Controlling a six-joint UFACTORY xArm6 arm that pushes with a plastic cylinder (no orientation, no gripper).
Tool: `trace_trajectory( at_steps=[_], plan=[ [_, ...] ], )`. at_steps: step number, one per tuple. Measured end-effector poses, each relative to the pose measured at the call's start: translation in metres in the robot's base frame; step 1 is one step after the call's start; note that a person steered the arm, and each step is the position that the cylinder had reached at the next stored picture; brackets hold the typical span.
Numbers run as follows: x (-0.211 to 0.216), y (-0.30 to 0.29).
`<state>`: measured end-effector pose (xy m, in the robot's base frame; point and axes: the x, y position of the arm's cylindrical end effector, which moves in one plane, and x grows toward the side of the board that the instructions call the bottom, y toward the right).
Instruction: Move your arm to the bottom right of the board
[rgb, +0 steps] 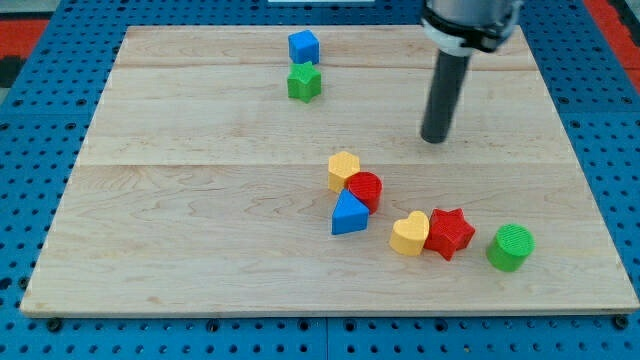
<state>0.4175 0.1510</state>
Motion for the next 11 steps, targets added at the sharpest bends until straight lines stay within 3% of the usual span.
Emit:
trace_trajectory(
  at_steps=[2,6,8,10,11],
  plan=[
    [0.081,0.003],
    [0.080,-0.065],
    [0.076,-0.053],
    [0.052,-0.085],
    [0.044,-0.004]
  ],
)
